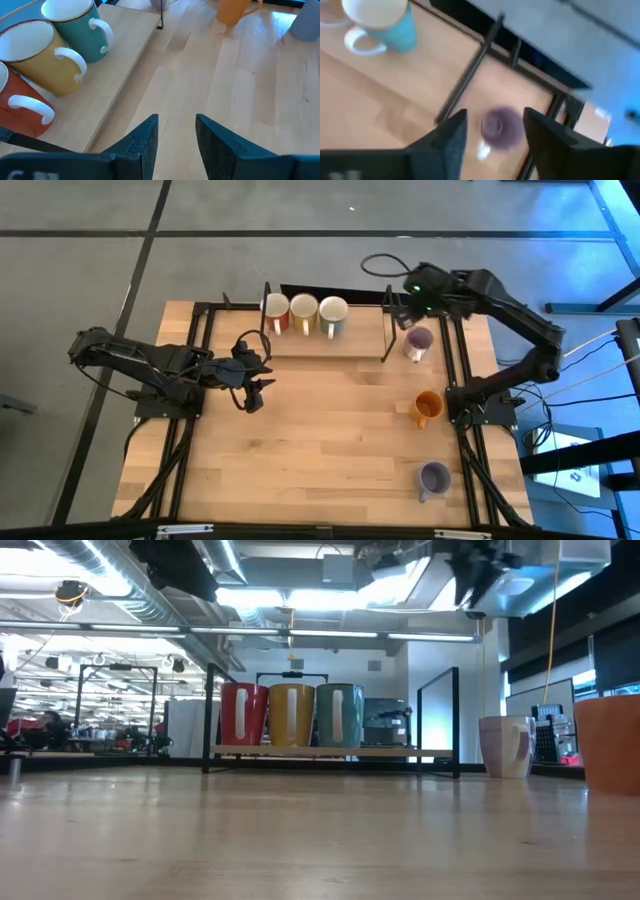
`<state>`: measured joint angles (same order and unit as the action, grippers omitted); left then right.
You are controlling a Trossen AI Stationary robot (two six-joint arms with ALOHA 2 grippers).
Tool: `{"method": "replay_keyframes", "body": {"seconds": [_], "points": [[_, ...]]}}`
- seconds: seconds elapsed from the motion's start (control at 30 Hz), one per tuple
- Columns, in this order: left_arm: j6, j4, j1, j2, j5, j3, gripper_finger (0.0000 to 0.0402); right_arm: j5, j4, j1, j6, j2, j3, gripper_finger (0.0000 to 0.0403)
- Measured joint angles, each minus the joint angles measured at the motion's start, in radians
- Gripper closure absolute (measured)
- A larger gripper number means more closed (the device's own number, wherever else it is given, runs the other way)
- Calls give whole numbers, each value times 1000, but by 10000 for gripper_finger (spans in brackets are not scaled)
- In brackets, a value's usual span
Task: Place coffee mugs
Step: Move the orange mug to the middle of the table
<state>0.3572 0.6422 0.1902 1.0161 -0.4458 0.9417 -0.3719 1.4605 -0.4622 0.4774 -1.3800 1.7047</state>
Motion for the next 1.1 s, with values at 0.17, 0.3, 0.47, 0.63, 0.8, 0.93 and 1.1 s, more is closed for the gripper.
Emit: {"method": "replay_keyframes", "body": {"seconds": [0.17,0.3,0.47,0.63,0.8,0.93,1.1], "points": [[1,0,0,0,2,0,276,136,44,59,105,122,-102,159],[1,0,0,0,2,0,276,207,31,193,261,202,-222,140],[0,0,0,0,2,0,276,269,-8,399,469,221,-370,149],[0,0,0,0,2,0,276,336,-32,577,644,195,-497,167],[0,0,0,0,2,0,276,350,-90,686,789,171,-617,179],[-1,0,0,0,2,0,276,377,-194,698,829,150,-711,189],[-1,0,0,0,2,0,276,391,-279,697,830,122,-787,204]]}}
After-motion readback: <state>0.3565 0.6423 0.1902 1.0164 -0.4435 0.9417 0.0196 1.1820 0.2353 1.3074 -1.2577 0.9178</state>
